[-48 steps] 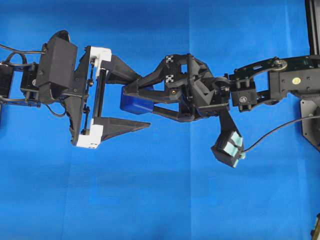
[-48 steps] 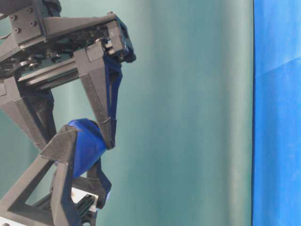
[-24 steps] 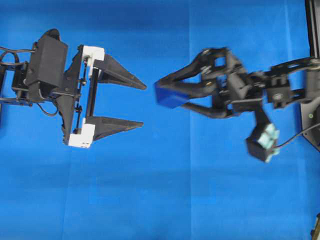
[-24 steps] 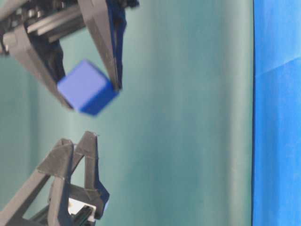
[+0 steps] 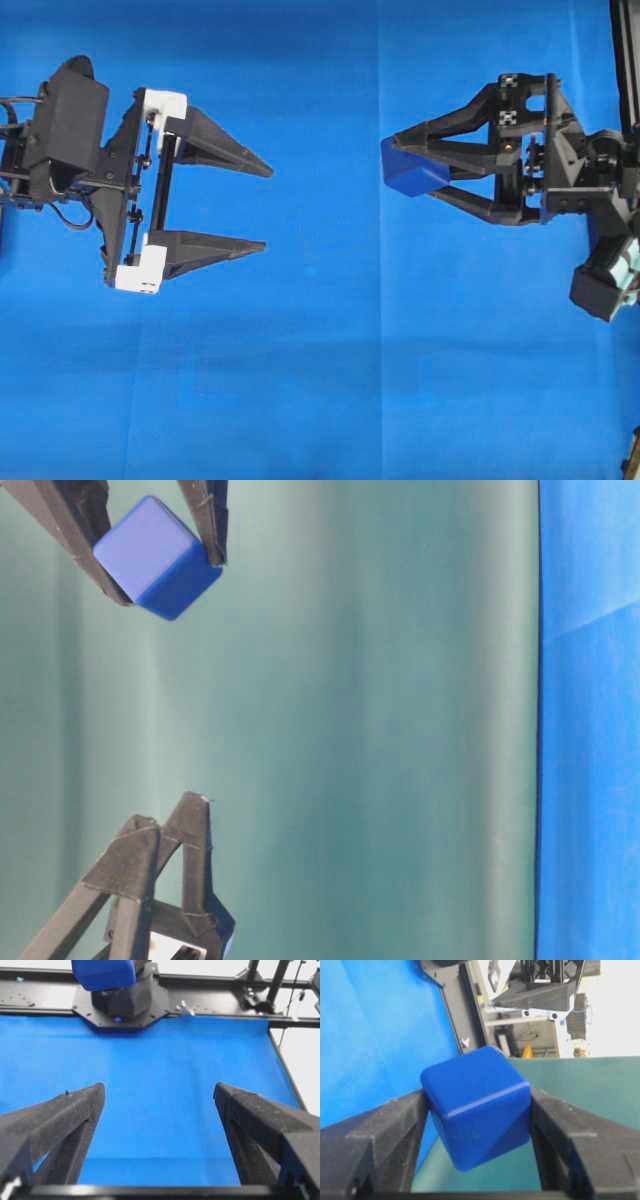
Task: Handover the blue block to the right arm after grasping it with the left arm, then place it in the designated position.
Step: 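Open the left gripper and pull the cube away with the right gripper, then carry the cube with the right gripper and lower it toward the table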
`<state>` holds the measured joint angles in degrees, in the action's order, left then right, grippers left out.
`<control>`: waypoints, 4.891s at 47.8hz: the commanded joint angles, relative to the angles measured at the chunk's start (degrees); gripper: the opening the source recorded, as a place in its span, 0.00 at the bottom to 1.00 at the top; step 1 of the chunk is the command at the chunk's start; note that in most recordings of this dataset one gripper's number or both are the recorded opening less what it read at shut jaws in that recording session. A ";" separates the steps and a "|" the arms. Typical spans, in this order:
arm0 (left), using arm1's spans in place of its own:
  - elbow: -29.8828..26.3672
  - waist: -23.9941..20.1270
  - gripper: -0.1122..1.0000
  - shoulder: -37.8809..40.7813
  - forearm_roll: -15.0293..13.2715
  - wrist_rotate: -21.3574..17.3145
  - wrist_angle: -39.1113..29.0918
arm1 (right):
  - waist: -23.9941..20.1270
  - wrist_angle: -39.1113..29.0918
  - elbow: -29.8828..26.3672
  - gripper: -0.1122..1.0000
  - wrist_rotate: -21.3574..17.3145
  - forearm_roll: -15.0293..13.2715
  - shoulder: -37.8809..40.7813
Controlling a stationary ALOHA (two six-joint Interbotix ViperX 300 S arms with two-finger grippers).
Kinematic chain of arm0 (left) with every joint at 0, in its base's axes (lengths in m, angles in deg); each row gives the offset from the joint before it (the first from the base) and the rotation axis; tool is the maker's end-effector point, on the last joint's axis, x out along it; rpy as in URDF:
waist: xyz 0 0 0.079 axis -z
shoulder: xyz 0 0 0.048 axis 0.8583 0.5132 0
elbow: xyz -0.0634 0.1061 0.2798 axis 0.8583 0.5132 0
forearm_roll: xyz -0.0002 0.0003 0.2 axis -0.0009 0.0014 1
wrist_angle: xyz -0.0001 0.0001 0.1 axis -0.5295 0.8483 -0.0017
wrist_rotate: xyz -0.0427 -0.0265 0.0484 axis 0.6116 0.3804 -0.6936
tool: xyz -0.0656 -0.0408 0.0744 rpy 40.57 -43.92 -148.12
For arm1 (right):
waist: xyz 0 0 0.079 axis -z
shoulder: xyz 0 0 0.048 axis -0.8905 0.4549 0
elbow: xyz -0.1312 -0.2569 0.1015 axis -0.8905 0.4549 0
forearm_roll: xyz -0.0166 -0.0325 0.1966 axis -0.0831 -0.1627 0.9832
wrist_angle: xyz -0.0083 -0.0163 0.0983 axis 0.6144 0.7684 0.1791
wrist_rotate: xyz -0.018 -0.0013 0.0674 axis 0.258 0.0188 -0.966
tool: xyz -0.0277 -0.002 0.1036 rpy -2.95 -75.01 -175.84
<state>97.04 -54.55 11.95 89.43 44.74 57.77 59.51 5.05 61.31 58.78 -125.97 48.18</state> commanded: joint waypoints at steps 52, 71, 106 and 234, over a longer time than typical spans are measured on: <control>-1.05 0.09 0.94 -0.44 0.09 -0.09 0.26 | -0.18 -3.25 -0.88 0.52 -47.72 16.96 -0.35; -1.05 0.09 0.94 -0.44 0.09 -0.18 0.26 | -0.18 -3.69 -0.97 0.52 -47.72 16.70 -0.26; -1.14 0.09 0.94 -0.35 0.18 -0.09 0.26 | -0.18 -3.78 -1.05 0.52 -47.81 16.61 -0.26; -1.41 0.09 0.94 -0.26 0.18 -0.09 0.26 | -1.49 0.70 -2.99 0.52 -54.67 20.65 26.02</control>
<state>97.04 -54.55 12.04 89.52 44.66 57.77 57.58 3.38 60.34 4.20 -105.41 72.79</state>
